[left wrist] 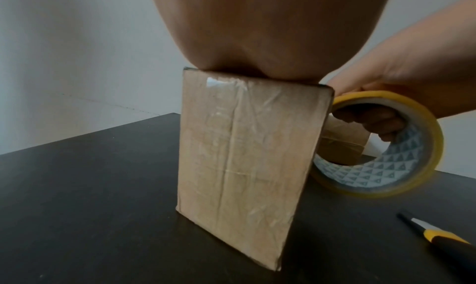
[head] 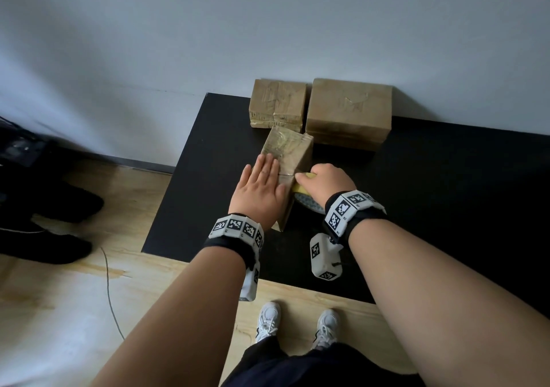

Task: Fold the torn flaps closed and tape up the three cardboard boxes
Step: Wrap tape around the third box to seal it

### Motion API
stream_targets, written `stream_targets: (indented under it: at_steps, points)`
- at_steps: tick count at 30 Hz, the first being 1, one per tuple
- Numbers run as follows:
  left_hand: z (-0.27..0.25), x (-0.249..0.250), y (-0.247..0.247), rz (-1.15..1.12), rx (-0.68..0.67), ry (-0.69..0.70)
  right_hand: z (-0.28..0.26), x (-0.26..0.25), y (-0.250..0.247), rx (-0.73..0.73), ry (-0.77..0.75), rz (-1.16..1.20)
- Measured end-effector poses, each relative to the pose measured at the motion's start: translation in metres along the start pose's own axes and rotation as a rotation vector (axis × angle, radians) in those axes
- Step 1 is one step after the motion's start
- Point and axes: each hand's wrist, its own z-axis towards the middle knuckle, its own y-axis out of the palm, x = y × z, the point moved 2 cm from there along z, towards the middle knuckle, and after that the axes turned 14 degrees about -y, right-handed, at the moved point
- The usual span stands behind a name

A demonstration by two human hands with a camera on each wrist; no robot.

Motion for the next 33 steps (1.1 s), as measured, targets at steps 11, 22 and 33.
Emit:
stream_targets:
  at_steps: [11, 22, 33]
  points:
    - [0.001, 0.009, 0.001, 0.023, 0.032, 0.064, -0.002, 0.002, 0.0, -0.022, 0.014, 0.004]
    - [-0.006, 0.005, -0.004, -0.103, 0.132, 0.022, -0.001, 0.003, -0.004, -0.042, -0.004, 0.019]
    - [-0.009, -0.001, 0.007, 0.037, 0.063, -0.007, -0.002, -0.004, -0.005, -0.039, 0.012, 0.003]
